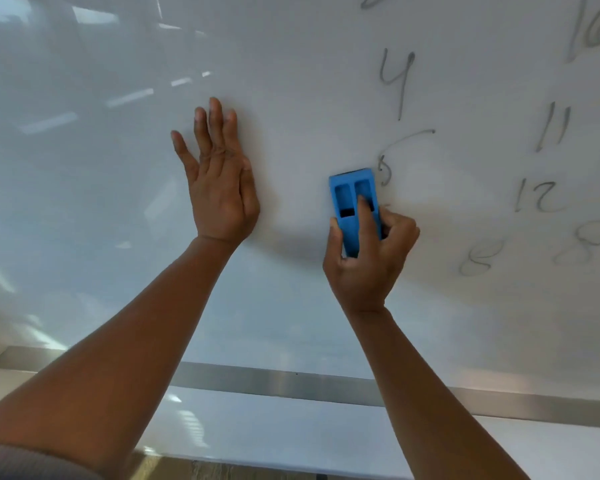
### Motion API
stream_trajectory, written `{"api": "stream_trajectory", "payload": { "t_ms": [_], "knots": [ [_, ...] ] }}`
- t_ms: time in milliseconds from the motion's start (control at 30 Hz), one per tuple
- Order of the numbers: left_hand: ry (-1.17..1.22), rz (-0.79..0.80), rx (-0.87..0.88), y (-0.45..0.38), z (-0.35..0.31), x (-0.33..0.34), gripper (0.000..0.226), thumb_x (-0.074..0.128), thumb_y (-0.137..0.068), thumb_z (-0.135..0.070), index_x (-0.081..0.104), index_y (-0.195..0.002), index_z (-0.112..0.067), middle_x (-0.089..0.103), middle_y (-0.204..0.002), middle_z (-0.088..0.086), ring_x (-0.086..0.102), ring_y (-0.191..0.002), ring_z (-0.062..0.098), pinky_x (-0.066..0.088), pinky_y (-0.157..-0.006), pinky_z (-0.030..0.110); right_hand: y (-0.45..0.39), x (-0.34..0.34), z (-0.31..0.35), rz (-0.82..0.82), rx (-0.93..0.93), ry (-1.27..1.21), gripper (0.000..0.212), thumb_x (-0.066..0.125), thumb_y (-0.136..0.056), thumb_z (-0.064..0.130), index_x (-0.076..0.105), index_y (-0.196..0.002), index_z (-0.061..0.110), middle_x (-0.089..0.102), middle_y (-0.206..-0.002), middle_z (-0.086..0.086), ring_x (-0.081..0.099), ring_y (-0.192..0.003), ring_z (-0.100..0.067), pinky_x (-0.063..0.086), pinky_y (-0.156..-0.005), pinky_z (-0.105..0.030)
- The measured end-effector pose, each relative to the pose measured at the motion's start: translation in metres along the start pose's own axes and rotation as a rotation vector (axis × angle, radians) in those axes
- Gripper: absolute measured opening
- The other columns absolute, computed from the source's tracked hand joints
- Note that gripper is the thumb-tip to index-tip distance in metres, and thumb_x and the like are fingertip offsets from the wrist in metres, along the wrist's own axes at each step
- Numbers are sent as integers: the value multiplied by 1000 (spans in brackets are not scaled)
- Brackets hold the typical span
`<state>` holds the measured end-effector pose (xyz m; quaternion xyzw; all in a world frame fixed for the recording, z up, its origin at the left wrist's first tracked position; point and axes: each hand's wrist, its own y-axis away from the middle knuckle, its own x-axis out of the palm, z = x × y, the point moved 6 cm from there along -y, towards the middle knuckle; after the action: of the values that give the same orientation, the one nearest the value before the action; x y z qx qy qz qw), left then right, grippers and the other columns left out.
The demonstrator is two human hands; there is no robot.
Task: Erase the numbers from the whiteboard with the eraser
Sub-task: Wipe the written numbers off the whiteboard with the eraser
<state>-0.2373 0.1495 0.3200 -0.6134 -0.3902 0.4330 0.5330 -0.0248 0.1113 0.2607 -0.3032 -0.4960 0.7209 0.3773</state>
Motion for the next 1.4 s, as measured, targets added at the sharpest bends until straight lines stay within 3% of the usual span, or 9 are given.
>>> {"api": "stream_trajectory", "payload": {
  "t_ms": [167, 300, 433, 600, 700, 900, 1000, 1200, 1400],
  "knots": [
    [-7, 2, 52, -34, -5, 3, 52, 26, -105, -15, 27, -154, 3, 27, -159, 27, 18, -150, 41, -5, -124, 46, 40, 36, 51, 294, -259, -32, 36, 70, -83, 24, 68, -117, 12, 58, -103, -14, 52, -84, -30, 46, -75, -39],
    [-5, 22, 77, -30, -1, 2, 51, 22, -107, -18, 29, -154, 0, 28, -160, 26, 20, -151, 38, 2, -126, 46, 84, 29, 26, 459, -376, 49, 34, 76, -74, 21, 72, -108, 17, 65, -98, -11, 58, -77, -29, 50, -69, -37],
    [-12, 3, 68, -29, -1, 3, 51, 21, -107, -19, 30, -154, -2, 30, -160, 24, 20, -151, 35, 5, -126, 45, 56, 5, -11, 302, -306, 144, 30, 75, -74, 23, 75, -102, 16, 65, -101, -12, 57, -77, -31, 45, -72, -37],
    [-7, -13, 44, -26, -3, 4, 51, 24, -106, -16, 28, -156, -5, 28, -161, 21, 15, -155, 27, 4, -127, 43, -12, 0, -2, 60, -171, 49, 37, 74, -80, 26, 71, -113, 10, 43, -110, -9, 45, -91, -28, 44, -76, -39],
    [1, -29, 36, -26, -3, 4, 51, 25, -106, -16, 28, -156, -6, 27, -161, 20, 8, -154, 16, 4, -127, 43, -9, 14, 22, 143, -249, 20, 38, 72, -81, 26, 69, -116, 14, 43, -115, -7, 42, -90, -28, 43, -77, -39],
    [10, -32, 25, -26, -1, 2, 51, 27, -106, -15, 28, -156, -6, 27, -162, 20, 8, -154, 15, 5, -127, 43, 48, 14, 7, 356, -468, 67, 39, 73, -77, 18, 63, -115, 22, 55, -115, -8, 49, -84, -29, 38, -75, -38],
    [16, -33, 21, -25, -1, 1, 51, 27, -106, -15, 30, -155, -5, 29, -161, 21, 12, -154, 19, 5, -127, 44, 36, -7, -30, 313, -380, 139, 29, 66, -82, 21, 71, -110, 18, 63, -114, -13, 59, -84, -34, 39, -79, -39],
    [22, -71, -28, -25, -10, 3, 51, 28, -103, -12, 32, -154, -4, 30, -160, 22, 20, -151, 35, 4, -126, 43, -50, -34, -49, -28, -177, 132, 36, 70, -84, 23, 68, -116, 7, 56, -108, -25, 50, -90, -36, 35, -84, -37],
    [41, -83, -85, -21, -17, 5, 53, 29, -103, -10, 28, -155, -3, 27, -161, 23, 15, -154, 33, 2, -126, 43, -14, -3, -7, 222, -339, 62, 38, 71, -81, 22, 69, -118, 15, 52, -120, -15, 47, -90, -32, 40, -82, -40]
  ]
}}
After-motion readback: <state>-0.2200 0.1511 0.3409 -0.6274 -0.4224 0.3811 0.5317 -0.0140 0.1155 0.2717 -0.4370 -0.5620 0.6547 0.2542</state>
